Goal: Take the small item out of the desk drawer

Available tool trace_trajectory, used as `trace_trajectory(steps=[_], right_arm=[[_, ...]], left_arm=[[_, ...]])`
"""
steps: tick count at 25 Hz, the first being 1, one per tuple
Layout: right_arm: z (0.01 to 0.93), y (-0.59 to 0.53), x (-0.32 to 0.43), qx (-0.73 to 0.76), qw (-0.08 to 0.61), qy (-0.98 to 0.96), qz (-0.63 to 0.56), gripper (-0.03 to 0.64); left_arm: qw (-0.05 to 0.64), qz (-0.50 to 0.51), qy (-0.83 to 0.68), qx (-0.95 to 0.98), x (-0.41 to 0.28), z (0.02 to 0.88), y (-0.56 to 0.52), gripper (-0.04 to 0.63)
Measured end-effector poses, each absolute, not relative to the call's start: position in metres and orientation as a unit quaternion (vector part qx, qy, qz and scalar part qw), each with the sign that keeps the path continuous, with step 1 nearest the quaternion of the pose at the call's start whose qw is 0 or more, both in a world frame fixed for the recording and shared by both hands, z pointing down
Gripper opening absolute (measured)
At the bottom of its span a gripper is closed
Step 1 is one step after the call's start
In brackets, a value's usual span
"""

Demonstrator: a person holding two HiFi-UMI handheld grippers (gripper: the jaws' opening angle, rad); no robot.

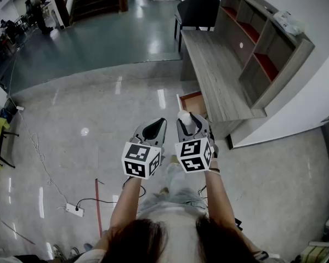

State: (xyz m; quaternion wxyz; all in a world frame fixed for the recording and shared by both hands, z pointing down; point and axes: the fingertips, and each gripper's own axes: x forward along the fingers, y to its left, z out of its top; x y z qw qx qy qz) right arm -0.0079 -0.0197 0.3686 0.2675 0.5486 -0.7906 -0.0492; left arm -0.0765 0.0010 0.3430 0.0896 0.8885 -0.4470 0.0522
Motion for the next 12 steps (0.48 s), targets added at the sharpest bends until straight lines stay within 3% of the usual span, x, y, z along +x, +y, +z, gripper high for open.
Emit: trace_trajectory(steps=[12], right_arm=[[0.336, 0.018, -0.015, 0.55, 0.231, -0.801, -0.054, 0.179]], left_arm=[[0.072, 0.046, -0.447, 0.891, -0.075, 0.325, 0.032, 0.015]])
